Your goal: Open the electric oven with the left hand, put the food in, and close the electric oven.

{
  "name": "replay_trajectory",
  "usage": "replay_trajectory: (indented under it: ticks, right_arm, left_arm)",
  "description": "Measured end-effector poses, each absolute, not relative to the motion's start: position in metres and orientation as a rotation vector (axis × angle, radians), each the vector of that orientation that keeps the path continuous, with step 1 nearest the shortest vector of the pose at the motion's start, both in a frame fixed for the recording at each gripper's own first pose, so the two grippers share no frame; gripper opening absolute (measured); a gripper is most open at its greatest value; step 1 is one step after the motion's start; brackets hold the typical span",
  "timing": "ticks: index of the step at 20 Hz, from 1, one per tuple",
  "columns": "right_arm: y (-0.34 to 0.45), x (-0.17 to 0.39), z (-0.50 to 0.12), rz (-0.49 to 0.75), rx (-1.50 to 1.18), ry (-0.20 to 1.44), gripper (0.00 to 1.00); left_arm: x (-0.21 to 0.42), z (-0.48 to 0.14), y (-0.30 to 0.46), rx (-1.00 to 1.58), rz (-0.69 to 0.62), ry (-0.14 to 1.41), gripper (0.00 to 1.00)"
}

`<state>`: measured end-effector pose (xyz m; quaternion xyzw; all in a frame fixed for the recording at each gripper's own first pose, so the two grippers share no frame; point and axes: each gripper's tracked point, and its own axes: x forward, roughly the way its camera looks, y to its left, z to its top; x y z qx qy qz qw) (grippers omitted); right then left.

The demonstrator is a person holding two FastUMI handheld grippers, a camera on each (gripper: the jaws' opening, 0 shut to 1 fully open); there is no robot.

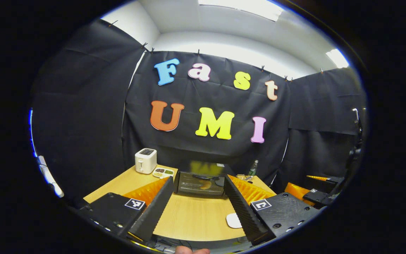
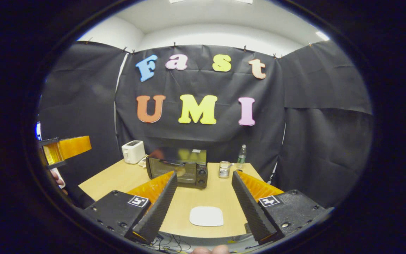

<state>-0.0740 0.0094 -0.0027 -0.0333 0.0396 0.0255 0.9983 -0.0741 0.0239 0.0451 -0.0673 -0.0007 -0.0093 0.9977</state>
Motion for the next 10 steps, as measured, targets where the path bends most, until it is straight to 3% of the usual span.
replay_trajectory:
  ticks: [10]
  right_arm:
    - [-0.002,-0.126,-0.017,0.126,0.023,0.085,0.98]
  left_arm:
    - [-0.134,0.029,-0.011,-0.091,0.031,0.017,0.94]
